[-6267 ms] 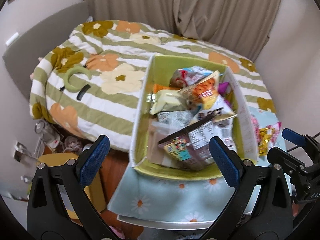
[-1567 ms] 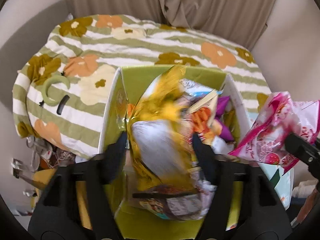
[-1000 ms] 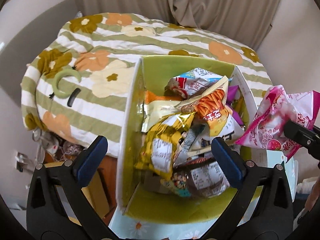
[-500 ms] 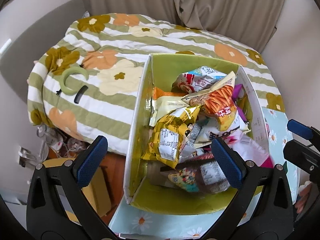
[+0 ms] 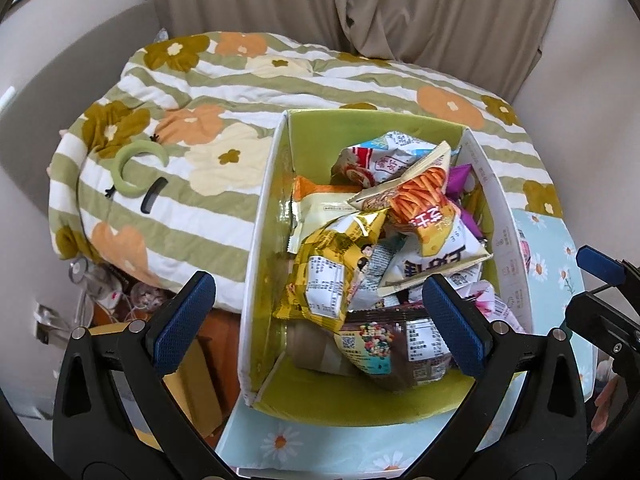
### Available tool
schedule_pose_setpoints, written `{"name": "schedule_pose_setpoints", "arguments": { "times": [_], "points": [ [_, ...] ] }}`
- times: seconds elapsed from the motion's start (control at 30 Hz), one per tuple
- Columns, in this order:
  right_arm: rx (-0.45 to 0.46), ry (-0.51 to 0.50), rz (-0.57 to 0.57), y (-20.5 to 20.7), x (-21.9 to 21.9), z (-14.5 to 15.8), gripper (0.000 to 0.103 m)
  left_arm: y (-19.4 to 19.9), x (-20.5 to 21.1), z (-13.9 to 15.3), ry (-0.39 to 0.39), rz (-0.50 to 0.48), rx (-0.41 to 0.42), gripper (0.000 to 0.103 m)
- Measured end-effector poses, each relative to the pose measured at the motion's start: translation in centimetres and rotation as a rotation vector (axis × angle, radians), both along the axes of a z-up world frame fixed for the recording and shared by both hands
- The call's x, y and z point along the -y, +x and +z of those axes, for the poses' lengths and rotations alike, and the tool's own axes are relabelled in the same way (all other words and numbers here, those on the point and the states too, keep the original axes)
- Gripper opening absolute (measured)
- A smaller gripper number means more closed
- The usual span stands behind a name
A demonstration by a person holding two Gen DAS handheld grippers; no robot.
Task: Organize snacks
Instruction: 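Withdraw both tools from the box toward the last two snacks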
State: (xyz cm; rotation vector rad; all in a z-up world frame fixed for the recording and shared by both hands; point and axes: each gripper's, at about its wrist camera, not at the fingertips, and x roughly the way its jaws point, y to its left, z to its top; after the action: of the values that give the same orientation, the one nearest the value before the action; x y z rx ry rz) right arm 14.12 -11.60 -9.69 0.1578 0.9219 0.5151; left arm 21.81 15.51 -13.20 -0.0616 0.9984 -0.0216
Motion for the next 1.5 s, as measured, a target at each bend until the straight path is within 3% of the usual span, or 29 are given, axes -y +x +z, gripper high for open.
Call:
{"name": "schedule_pose_setpoints", "arguments": {
  "times": [0.33, 0.53, 0.8, 1.17, 1.5],
  "points": [
    [0.043, 0.008, 0.011, -1.6, 4.4, 2.0, 0.102, -2.1, 4.4, 2.7, -0.002, 0.032, 0.063, 0.103],
    [0.084, -0.021, -0.073, -3.2, 10.6, 3.2, 0.102, -3.3, 9.7, 3.8, -0.042, 0.027, 0.091, 0.103],
    [0.061, -0.028, -0.178, -4.3, 19.1, 2.8, 0.102, -3.3, 18.4, 3.9, -0.05, -0.036, 0.103, 0.103],
    [-0.052, -0.033, -0.258, -5.3, 28.2, -2.1, 0.102, -0.4, 29.1, -1.9, -0.005, -0.081, 0.015, 0.103],
    [-0.257, -0.038, -0.289, -5.3, 31.5, -10.4, 0.102, 4.1, 33.0, -9.4, 0.072, -0.059, -0.086, 0.103]
  ]
}}
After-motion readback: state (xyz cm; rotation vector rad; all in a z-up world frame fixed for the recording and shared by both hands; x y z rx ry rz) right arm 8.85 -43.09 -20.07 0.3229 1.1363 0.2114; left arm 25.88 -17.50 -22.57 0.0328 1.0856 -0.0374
